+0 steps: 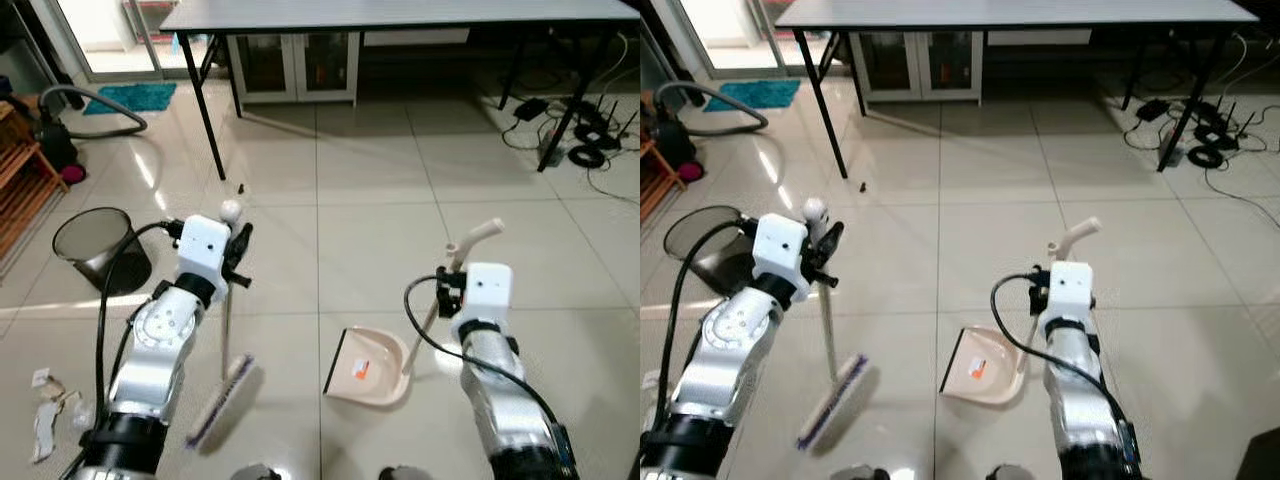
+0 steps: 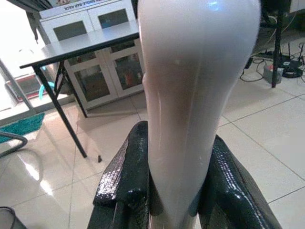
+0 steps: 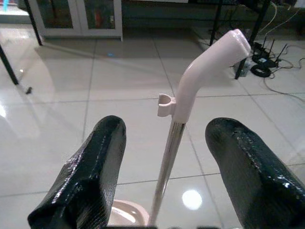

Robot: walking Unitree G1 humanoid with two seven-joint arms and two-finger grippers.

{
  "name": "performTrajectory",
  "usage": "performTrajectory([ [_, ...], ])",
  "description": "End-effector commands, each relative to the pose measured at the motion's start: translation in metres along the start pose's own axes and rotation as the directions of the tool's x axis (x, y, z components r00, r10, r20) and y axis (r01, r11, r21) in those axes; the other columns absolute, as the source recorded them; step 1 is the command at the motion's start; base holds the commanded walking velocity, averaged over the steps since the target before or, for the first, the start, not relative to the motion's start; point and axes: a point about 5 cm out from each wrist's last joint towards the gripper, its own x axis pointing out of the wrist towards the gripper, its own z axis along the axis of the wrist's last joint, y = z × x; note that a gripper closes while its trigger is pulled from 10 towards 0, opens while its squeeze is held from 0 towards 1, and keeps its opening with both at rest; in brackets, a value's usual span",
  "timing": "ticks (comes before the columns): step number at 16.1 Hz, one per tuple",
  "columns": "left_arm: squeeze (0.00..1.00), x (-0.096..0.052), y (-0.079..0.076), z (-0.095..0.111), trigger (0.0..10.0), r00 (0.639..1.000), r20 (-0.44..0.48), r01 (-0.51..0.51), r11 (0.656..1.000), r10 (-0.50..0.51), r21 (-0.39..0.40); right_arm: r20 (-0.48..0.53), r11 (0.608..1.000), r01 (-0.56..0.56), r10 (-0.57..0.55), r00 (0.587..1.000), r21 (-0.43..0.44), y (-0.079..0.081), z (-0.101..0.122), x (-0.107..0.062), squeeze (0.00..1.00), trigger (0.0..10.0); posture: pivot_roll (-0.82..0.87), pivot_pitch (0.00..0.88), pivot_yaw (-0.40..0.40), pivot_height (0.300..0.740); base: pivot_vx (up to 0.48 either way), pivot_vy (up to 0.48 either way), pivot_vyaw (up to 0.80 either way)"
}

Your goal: Sweep floor

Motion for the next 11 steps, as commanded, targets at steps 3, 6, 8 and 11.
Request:
performTrajectory([
  [3, 0.00, -0.004, -0.004, 0.014, 10.0, 0.997, 0.068, 0.025, 0.999, -0.027, 0.031, 0.003, 0.999, 0.035, -0.035, 0.999, 0.012, -0.001, -0.002, 0.008, 0.00, 10.0, -0.01, 0.134, 0.074, 0.740, 0.000, 0.000, 0.00],
  [6, 0.00, -0.012, -0.005, 0.013, 10.0, 0.996, 0.077, 0.038, 0.999, -0.040, 0.028, 0.011, 0.996, 0.083, -0.083, 0.996, 0.018, -0.006, -0.004, 0.012, 0.00, 10.0, 0.00, 0.151, 0.068, 0.740, 0.000, 0.000, 0.00],
  [8, 0.00, -0.018, -0.006, 0.016, 10.0, 0.995, 0.088, 0.045, 0.999, -0.046, 0.009, 0.036, 0.988, 0.071, -0.077, 0.996, 0.140, -0.007, -0.001, 0.014, 0.00, 10.0, 0.02, 0.171, 0.071, 0.740, 0.000, 0.000, 0.00],
  [11, 0.00, -0.033, -0.003, 0.014, 10.0, 0.993, 0.095, 0.076, 0.997, -0.077, 0.018, 0.072, 0.977, 0.034, -0.051, 0.996, 0.212, -0.005, 0.001, 0.015, 1.00, 10.0, 0.04, 0.183, 0.061, 0.740, 0.000, 0.000, 0.00],
])
